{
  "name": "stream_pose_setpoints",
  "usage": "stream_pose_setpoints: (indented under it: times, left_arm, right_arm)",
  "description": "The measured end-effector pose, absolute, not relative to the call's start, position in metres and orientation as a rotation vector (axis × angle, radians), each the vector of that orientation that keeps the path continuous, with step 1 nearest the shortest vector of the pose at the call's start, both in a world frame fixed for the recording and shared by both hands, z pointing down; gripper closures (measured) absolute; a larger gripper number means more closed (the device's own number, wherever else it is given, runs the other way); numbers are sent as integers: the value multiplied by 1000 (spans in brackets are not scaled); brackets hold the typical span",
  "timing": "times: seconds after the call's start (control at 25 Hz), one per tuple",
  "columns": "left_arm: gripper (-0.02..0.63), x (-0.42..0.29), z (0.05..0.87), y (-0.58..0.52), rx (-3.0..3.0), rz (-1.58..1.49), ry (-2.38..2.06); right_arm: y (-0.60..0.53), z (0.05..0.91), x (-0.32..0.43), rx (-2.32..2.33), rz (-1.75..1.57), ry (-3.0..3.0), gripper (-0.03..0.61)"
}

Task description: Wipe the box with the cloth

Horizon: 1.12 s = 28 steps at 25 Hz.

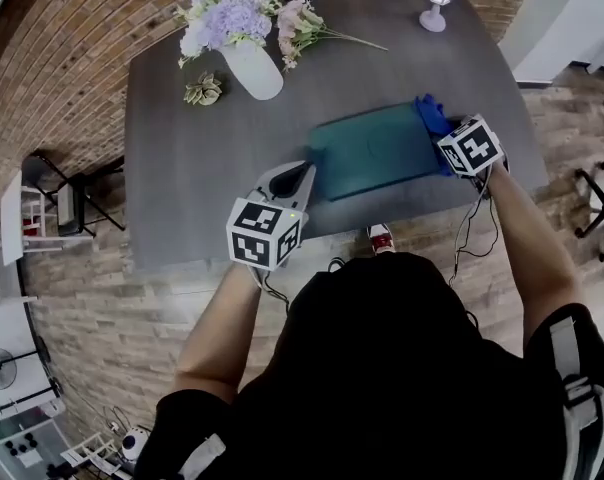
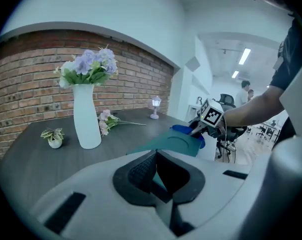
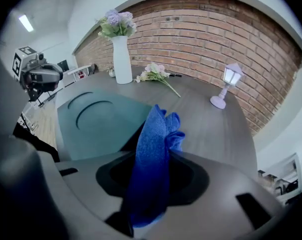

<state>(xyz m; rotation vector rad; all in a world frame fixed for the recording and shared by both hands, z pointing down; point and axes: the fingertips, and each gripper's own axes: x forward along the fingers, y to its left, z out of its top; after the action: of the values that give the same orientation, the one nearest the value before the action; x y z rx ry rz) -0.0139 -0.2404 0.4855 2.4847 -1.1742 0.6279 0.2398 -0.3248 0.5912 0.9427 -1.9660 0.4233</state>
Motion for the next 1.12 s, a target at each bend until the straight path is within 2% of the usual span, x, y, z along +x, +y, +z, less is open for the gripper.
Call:
stream_pose_setpoints:
  times: [0.44,0.8,1.12]
  left_arm:
    - [604,-64,514,-182,2472,529,-1066]
    - [604,-107,499,-179,2394,419,-1251]
    - [604,-142,493,-169,2262,377,-1454]
  right_arm:
    - [-215,564,265,1132,508,-1808,436]
    - [-290,510,256,1174,414,-1826,436]
    - [-346,527,179,989,402,-1896,436]
